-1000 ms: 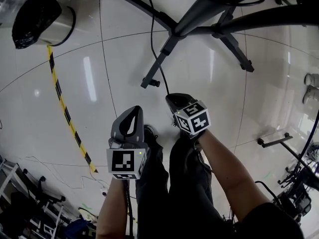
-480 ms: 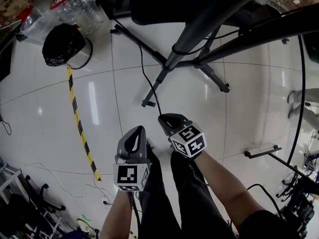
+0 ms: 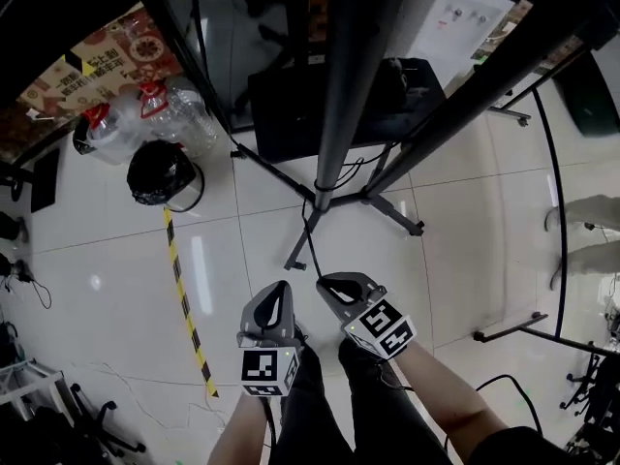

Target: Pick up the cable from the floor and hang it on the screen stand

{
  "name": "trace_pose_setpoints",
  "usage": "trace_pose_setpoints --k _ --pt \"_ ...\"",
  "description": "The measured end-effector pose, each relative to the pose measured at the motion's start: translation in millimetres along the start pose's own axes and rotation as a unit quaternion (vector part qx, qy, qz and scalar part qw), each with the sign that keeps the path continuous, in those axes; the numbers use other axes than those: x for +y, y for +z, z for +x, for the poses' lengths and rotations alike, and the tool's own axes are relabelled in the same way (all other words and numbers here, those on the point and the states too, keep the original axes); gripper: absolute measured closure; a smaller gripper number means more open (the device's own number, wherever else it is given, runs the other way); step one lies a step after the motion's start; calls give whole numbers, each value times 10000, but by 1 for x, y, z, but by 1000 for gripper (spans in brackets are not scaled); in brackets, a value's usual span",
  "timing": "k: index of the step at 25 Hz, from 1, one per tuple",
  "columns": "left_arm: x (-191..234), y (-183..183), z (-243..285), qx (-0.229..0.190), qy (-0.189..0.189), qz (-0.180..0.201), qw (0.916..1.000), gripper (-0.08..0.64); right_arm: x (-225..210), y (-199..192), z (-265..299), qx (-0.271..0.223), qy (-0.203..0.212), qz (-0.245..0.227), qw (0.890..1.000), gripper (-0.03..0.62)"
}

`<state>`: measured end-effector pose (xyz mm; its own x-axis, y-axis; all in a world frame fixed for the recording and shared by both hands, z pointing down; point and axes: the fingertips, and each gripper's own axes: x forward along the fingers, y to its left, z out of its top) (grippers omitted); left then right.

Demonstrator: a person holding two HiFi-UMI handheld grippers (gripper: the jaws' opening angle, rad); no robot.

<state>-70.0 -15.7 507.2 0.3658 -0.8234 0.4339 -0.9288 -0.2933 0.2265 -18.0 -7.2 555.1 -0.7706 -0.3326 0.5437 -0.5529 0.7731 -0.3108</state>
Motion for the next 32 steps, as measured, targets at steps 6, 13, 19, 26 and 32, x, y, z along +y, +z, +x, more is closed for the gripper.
trace_pose_setpoints --k 6,13,19,26,32 --pt "-47 76 -7 -472 -292 389 9977 555 2 82 -71 35 -259 -1359 9904 575" --pt "-83 172 -41 -1082 -328 571 9919 555 12 171 -150 -450 -744 -2007 9758 575" --pt "-134 250 -66 -1529 -745 865 9816 555 15 250 -226 -957 -1252 -2662 9510 575" --pt "-190 341 -70 -1803 -1223 950 9713 555 2 351 -312 -1623 -1667 -3258 9164 575" --pt "-229 430 -65 -2160 -1698 968 9566 555 -23 440 -378 -2132 -2228 -3444 8867 575"
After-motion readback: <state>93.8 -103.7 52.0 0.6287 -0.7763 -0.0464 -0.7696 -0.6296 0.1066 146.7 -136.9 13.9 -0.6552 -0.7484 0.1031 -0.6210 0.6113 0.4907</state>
